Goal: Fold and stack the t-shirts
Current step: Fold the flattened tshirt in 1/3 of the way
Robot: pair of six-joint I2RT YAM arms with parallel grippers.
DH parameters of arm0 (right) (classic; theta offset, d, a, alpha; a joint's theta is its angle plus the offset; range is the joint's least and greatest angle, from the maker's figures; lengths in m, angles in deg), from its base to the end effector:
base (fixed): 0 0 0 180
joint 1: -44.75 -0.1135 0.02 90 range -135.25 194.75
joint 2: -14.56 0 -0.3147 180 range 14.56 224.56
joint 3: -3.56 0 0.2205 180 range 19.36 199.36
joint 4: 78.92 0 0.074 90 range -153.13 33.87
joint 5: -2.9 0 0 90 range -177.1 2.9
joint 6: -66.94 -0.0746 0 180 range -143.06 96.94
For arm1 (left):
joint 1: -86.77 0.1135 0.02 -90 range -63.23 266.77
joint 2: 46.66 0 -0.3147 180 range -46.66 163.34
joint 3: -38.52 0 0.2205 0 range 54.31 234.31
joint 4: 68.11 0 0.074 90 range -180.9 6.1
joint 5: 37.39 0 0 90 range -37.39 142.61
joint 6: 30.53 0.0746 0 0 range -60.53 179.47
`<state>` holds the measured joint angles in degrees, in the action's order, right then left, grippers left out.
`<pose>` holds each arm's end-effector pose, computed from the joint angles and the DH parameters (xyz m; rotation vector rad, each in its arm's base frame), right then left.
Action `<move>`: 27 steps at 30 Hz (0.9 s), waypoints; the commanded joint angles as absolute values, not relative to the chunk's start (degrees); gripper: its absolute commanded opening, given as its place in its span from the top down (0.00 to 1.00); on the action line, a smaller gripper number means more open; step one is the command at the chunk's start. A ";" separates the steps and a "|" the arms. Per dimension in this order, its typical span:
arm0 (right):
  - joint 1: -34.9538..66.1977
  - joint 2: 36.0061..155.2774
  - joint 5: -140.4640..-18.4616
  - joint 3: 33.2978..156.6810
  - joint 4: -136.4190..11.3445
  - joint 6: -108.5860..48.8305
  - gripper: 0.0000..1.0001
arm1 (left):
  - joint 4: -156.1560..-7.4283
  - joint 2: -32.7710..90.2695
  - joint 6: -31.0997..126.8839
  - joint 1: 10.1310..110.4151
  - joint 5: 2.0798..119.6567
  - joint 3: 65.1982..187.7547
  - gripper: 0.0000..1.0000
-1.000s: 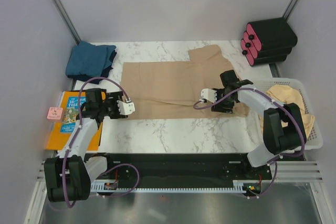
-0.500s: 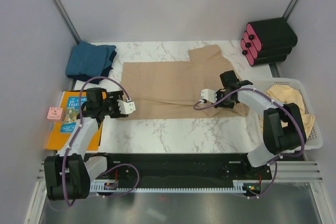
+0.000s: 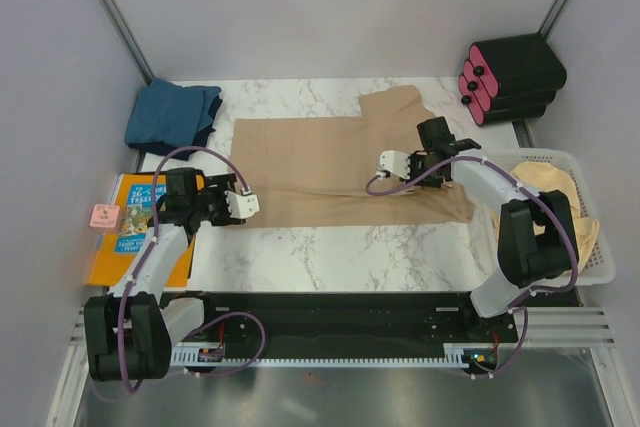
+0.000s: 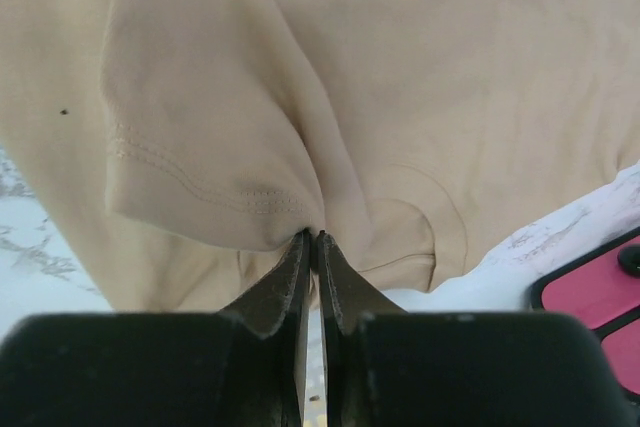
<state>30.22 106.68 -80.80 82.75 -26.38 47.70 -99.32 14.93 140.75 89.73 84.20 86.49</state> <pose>0.2962 0.0852 0.2439 -1.8594 1.9710 -0.1461 0.1839 -0.0296 0.2414 1.5929 1.5452 0.1524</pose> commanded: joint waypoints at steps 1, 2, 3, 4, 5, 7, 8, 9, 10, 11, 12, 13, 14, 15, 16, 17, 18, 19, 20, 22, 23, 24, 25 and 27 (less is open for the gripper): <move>30.25 109.04 -82.36 85.36 -29.73 48.30 0.88 | -97.17 14.43 138.40 89.32 84.51 85.51 0.22; 30.25 109.48 -82.53 85.45 -31.04 48.39 0.88 | -97.08 14.34 138.40 89.32 84.42 85.25 0.22; 30.25 110.35 -82.79 85.71 -31.75 48.30 0.88 | -97.08 14.25 138.31 89.23 84.51 85.16 0.22; 30.25 110.88 -83.32 86.23 -32.19 48.13 0.88 | -97.08 14.16 138.40 89.23 84.34 85.16 0.22; 30.25 111.32 -83.50 86.68 -33.07 48.13 0.89 | -96.99 13.99 138.31 89.23 84.34 84.98 0.22; 30.25 112.64 -83.85 87.90 -33.86 47.69 0.89 | -97.08 13.99 138.22 89.15 84.16 84.89 0.22; 30.33 112.99 -83.85 88.34 -34.74 47.51 0.90 | -96.99 13.81 138.05 89.15 84.07 84.89 0.22; 30.16 113.61 -83.94 88.70 -35.35 47.43 0.90 | -96.99 13.81 138.05 89.06 84.07 84.81 0.22; 30.25 113.87 -84.20 89.31 -35.88 47.25 0.91 | -96.99 13.72 137.96 89.06 83.98 84.81 0.22; 30.25 114.05 -84.38 89.66 -36.58 47.25 0.92 | -96.99 13.64 137.87 89.06 84.07 84.63 0.22; 30.33 114.49 -84.55 90.28 -36.85 47.34 0.92 | -96.99 13.64 137.70 88.97 83.90 84.63 0.22; 30.25 114.84 -84.82 90.54 -37.20 47.25 0.92 | -96.90 13.64 137.69 88.97 83.98 84.63 0.22; 30.25 115.02 -84.91 90.89 -37.55 47.25 0.92 | -96.90 13.64 137.61 88.80 83.90 84.37 0.22; 30.25 115.45 -84.99 91.25 -37.90 47.25 0.92 | -96.82 13.55 137.43 88.79 83.81 84.37 0.22; 30.25 115.55 -84.99 91.42 -38.26 47.16 0.92 | -96.82 13.55 137.26 88.71 83.90 84.28 0.22; 30.25 115.81 -85.34 91.60 -39.04 46.99 0.92 | -96.73 13.55 137.26 88.45 83.81 84.10 0.22; 30.25 116.33 -85.52 91.78 -39.57 46.81 0.92 | -96.64 13.37 137.08 88.36 83.63 84.02 0.22; 30.16 116.51 -85.87 91.78 -40.01 46.64 0.91 | -96.55 13.37 136.91 88.27 83.63 83.93 0.22; 30.16 116.78 -86.13 91.78 -40.97 46.55 0.87 | -96.55 13.20 136.82 88.01 83.46 83.84 0.22; 30.07 117.74 -88.06 91.34 -42.56 46.20 0.70 | -96.46 12.94 136.82 87.83 83.28 83.66 0.22; 29.90 118.09 -88.94 91.16 -44.05 46.02 0.52 | -96.46 12.85 136.73 87.74 83.28 83.66 0.22; 29.90 118.44 -90.78 90.29 -45.45 45.41 0.43 | -96.46 12.67 136.73 87.83 83.02 83.58 0.22; 29.90 118.45 -91.75 89.59 -47.21 45.06 0.34 | -96.46 12.32 136.73 87.65 82.67 83.57 0.22; 29.90 117.92 -94.39 86.87 -53.53 44.44 0.29 | -96.46 11.97 136.90 87.74 82.23 83.31 0.22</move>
<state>30.22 118.00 -88.49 89.48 -42.55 46.08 -98.29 13.99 138.74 87.90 82.69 83.87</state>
